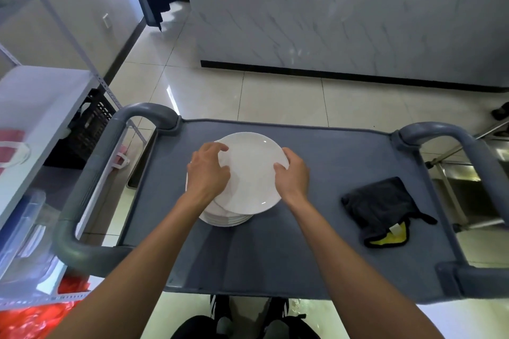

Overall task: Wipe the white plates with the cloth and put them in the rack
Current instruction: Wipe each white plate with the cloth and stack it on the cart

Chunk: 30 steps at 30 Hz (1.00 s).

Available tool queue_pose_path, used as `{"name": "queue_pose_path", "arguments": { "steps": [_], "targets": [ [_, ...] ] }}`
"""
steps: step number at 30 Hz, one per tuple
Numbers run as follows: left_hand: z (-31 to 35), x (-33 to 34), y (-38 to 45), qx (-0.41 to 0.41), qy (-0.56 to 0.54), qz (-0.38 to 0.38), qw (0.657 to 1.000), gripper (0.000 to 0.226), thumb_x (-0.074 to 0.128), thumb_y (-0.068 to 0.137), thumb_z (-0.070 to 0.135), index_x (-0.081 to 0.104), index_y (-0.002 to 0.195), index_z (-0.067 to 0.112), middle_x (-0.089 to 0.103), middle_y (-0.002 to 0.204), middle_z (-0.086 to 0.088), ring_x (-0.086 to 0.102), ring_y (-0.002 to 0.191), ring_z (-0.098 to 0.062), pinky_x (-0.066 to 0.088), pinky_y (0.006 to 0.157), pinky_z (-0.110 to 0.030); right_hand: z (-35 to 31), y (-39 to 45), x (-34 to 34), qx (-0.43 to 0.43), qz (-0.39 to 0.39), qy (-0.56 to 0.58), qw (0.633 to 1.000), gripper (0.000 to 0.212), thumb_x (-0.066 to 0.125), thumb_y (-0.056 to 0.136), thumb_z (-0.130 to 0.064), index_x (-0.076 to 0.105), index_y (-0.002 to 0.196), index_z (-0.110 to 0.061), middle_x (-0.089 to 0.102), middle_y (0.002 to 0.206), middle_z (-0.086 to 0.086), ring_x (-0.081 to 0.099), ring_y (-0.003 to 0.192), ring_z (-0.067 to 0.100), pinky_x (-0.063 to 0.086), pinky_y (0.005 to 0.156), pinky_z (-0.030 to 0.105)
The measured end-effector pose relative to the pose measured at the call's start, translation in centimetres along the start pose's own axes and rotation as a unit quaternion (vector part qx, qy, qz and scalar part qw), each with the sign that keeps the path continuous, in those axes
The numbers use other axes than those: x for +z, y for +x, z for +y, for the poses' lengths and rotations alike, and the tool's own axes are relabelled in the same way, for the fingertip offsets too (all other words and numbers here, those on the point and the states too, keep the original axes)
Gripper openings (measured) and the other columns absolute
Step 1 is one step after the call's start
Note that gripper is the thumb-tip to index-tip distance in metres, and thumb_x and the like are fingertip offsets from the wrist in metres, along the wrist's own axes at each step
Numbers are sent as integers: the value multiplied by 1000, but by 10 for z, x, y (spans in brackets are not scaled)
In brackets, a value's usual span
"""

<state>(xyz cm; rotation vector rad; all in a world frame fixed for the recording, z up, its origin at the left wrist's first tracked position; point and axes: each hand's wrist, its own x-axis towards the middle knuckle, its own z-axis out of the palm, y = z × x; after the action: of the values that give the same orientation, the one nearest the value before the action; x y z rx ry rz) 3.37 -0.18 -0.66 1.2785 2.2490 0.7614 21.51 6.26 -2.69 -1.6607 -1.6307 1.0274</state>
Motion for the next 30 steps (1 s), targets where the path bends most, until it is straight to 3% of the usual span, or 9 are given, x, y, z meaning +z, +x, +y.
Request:
{"name": "queue_pose_path", "arguments": {
  "steps": [5,9,11,15,18,22,25,28,30],
  "targets": [
    [19,2,3,-14,-77,2,997,57,65,85,6,52,138,26,58,134,3,51,113,-19,43,93,-34,8,1,-21,10,28,48,998,28,56,91,-4,68,114,-17,73,101,-5,66,92,14,50,76,23],
    [35,10,5,-45,-161,-11,986,56,67,88,9,53,140,24,59,126,6,53,106,-17,41,88,-31,11,-3,-48,-5,55,68,996,31,53,89,1,69,98,-24,70,85,-14,61,75,-3,44,63,9],
    [42,16,7,-56,-196,-27,979,48,69,87,10,61,133,24,62,122,9,60,107,-19,46,89,-34,17,-3,-60,1,67,74,995,33,52,90,2,70,100,-24,71,88,-14,61,76,-5,43,64,8],
    [58,32,7,-60,-254,-111,959,46,69,89,7,63,129,29,67,118,4,64,105,-22,55,88,-42,31,-4,-86,9,93,76,993,33,52,93,2,69,108,-23,70,96,-15,62,85,-7,44,68,9],
    [73,45,1,-70,-289,-186,937,50,63,92,1,57,128,35,68,111,-3,65,97,-25,60,68,-42,43,-9,-107,18,117,85,989,34,51,95,3,68,107,-24,67,94,-21,59,85,-16,42,64,1],
    [88,69,-2,-73,-277,-207,935,40,60,93,0,62,126,22,67,116,-5,67,93,-26,62,66,-50,60,-13,-130,48,137,90,985,34,51,97,0,68,119,-21,68,103,-15,61,90,-4,47,77,14],
    [98,86,-6,-75,-275,-208,936,26,59,98,10,64,121,19,67,117,-8,68,92,-30,59,53,-41,71,-14,-143,70,143,76,984,37,50,98,-5,63,130,-18,67,119,-5,61,105,13,51,89,28],
    [108,98,-11,-85,-285,-209,932,22,58,98,11,66,117,20,68,110,-10,67,84,-28,54,48,-32,84,-14,-153,75,139,68,985,38,48,96,-8,63,130,-16,67,119,-5,60,107,15,50,84,23],
    [113,105,-15,-93,-300,-208,926,22,59,97,9,67,115,19,69,106,-10,67,78,-27,53,46,-31,92,-16,-160,72,142,63,985,37,48,98,-13,63,133,-15,67,123,-4,60,111,14,48,89,24]
  ]
}}
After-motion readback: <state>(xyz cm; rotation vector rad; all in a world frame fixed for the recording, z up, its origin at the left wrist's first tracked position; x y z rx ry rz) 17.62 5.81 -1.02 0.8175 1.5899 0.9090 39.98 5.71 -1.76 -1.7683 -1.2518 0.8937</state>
